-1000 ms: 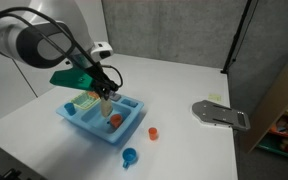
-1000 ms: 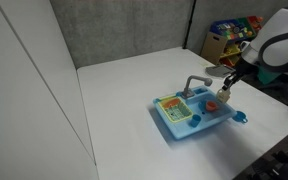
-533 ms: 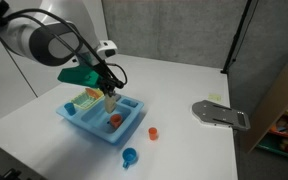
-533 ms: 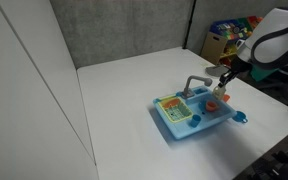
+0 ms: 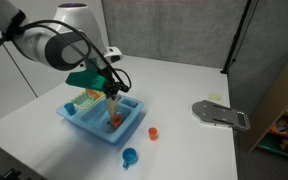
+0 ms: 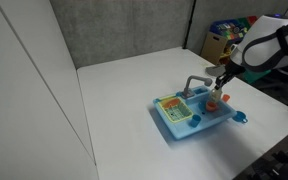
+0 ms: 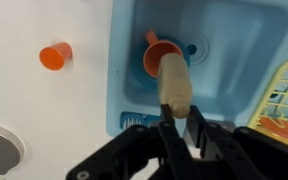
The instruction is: Put the small container in the orange cup in the sink plush toy
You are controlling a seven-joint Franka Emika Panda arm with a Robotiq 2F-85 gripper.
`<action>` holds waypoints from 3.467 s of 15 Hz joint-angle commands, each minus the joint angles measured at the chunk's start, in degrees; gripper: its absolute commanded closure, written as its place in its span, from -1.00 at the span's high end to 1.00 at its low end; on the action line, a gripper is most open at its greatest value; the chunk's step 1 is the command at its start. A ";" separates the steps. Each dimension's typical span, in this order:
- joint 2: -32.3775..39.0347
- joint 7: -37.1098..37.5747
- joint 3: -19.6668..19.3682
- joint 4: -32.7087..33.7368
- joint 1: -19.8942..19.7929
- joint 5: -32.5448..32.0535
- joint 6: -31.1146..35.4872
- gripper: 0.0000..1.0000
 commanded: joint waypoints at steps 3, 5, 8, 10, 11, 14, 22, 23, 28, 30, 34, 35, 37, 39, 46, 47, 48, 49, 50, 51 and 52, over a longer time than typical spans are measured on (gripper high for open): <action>3.72 1.01 0.29 3.79 -0.97 0.08 -1.95 -0.85; 4.61 1.19 0.29 4.47 -1.11 0.00 -2.13 -0.85; 5.67 1.52 0.14 5.20 -1.09 -0.29 -2.12 -0.85; 6.20 1.67 0.11 5.51 -1.12 -0.36 -2.11 -0.85; 6.34 1.63 0.15 5.55 -1.16 -0.35 -2.07 -0.85; 6.70 1.58 0.23 5.72 -1.18 -0.37 -1.95 -0.84; 7.40 1.62 0.13 5.96 -1.16 -0.52 -2.04 -0.40; 7.39 1.61 0.14 5.91 -1.17 -0.52 -2.00 -0.10; 7.23 1.44 0.25 5.64 -1.26 -0.46 -1.96 0.68; 7.15 1.38 0.27 5.55 -1.29 -0.46 -1.96 0.98; 6.16 1.99 -0.16 5.18 -1.05 -0.65 -3.16 1.00; 5.84 2.05 -0.19 5.05 -1.07 -0.58 -3.57 1.00; 4.69 2.91 -0.88 4.60 -0.72 -0.93 -4.89 1.00; 3.06 3.36 -1.49 3.92 -0.64 -1.20 -6.42 1.00; -3.41 6.74 -4.69 1.56 -0.26 -4.46 -10.68 1.00; -4.46 6.97 -4.93 1.18 -0.37 -4.72 -11.71 1.00; -5.54 6.67 -4.86 0.86 -0.62 -4.41 -13.08 1.00; -6.51 6.74 -5.02 0.57 -0.63 -4.53 -14.55 1.00; -7.69 6.28 -4.90 0.22 -0.76 -4.19 -16.32 1.00; -8.77 6.21 -4.87 0.01 -0.74 -4.14 -18.17 1.00; -9.87 6.24 -4.77 -0.09 -0.69 -3.99 -20.29 1.00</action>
